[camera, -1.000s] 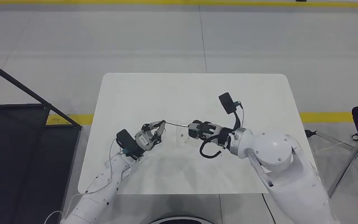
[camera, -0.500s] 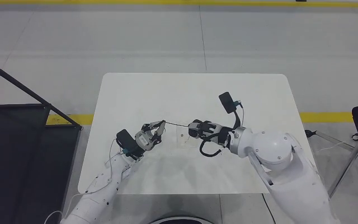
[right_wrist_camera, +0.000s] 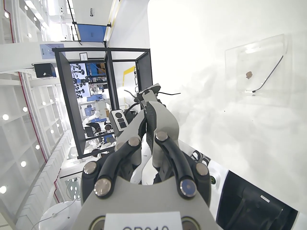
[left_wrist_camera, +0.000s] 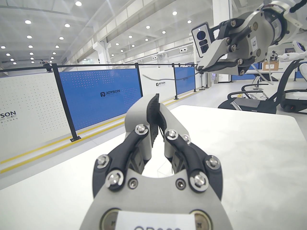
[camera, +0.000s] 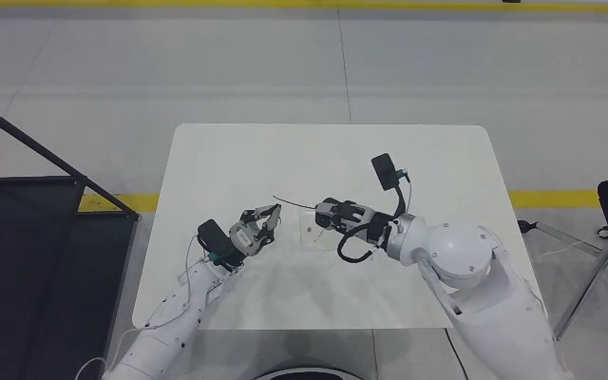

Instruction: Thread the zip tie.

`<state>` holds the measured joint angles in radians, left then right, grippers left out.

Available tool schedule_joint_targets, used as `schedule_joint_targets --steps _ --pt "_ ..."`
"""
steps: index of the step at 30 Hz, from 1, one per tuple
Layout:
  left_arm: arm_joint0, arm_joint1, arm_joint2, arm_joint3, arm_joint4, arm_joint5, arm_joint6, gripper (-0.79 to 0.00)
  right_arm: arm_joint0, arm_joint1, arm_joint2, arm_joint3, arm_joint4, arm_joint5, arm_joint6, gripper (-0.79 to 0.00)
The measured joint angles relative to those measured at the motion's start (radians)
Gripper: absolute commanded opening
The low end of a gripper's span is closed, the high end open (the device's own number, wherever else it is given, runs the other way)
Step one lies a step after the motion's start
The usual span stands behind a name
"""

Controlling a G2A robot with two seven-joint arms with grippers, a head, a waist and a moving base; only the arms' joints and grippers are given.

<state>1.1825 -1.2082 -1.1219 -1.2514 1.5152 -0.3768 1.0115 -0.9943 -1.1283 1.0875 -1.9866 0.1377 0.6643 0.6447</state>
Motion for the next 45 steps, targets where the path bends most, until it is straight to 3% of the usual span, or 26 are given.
schedule_joint_targets --steps 45 --pt "0.0 0.0 0.0 0.0 0.0 0.0 0.0 -0.785 0.011 0.021 0.001 -0.022 -0.061 0.074 0.069 -0.785"
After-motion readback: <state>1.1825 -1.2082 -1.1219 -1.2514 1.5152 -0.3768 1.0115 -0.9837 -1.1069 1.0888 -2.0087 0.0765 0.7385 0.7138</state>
